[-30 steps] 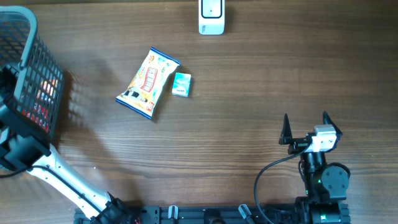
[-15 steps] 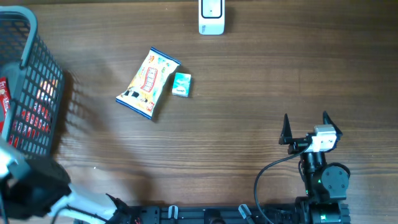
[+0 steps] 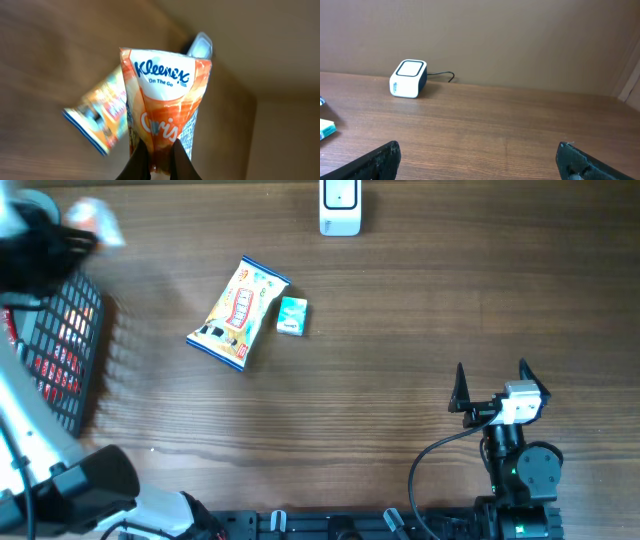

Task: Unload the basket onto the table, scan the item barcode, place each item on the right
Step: 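Carry the orange tissue pack out and set it beside the green pack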

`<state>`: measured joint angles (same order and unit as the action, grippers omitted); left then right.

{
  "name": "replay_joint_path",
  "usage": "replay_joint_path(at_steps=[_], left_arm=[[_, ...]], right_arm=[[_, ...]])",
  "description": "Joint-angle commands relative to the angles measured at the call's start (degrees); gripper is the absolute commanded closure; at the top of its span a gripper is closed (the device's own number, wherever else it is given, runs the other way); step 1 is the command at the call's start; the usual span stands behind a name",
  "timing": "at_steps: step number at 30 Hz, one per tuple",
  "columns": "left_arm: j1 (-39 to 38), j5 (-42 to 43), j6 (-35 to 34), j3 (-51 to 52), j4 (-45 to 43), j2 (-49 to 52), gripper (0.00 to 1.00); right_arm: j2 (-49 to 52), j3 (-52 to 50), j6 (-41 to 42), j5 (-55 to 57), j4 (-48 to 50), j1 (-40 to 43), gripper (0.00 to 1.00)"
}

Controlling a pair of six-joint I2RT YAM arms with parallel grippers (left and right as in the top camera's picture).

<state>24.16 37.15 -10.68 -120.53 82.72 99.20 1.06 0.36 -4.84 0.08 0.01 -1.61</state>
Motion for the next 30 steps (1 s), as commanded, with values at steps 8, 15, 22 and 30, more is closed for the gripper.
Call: replay_joint_path(at_steps=[8, 15, 22, 30], left_arm=[[-28.3, -17.8, -0.2, 6.7, 0.7, 8.2, 0.96], [-40.9, -20.4, -3.7, 18.4, -10.5, 14.4, 0.95], [-46.4, -24.9, -5.2, 23.8, -18.0, 19.3, 0.96], [-48.2, -29.5, -5.2, 25.1, -22.5, 20.8, 0.85]], right_arm=[[-0.3, -0.1, -0.6, -0.1, 0.3, 0.2, 0.00], [-0.3, -0.1, -0.6, -0.1, 0.3, 0.2, 0.00], [-0.3, -0.1, -0.6, -0.1, 0.3, 0.2, 0.00], [-0.3, -0.1, -0.6, -0.1, 0.3, 0.2, 0.00]])
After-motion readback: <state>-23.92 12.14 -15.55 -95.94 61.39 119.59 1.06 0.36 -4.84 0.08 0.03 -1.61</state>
